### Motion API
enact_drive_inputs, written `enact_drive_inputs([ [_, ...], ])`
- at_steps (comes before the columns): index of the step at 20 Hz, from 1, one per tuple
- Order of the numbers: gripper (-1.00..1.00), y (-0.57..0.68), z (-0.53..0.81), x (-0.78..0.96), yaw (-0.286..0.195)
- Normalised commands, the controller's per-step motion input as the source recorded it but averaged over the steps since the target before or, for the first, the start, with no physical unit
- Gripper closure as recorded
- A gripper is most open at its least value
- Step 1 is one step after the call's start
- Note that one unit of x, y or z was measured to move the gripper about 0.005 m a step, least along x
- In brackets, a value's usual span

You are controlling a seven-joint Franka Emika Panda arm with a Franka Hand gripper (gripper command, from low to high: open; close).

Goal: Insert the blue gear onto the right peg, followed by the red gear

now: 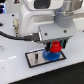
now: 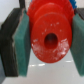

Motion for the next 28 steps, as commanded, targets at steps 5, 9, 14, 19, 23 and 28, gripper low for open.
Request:
enact_drive_inputs([
  [5,1.00,-0.04,0.05,0.05,0.000],
  [9,1.00,-0.15,-0.03,0.21,0.000],
  [14,1.00,-0.20,-0.17,0.17,0.000],
  [19,1.00,-0.12,-0.02,0.11,0.000],
  [23,1.00,0.00,0.19,0.22,0.000],
  [28,1.00,-0.02,0.21,0.14,0.000],
])
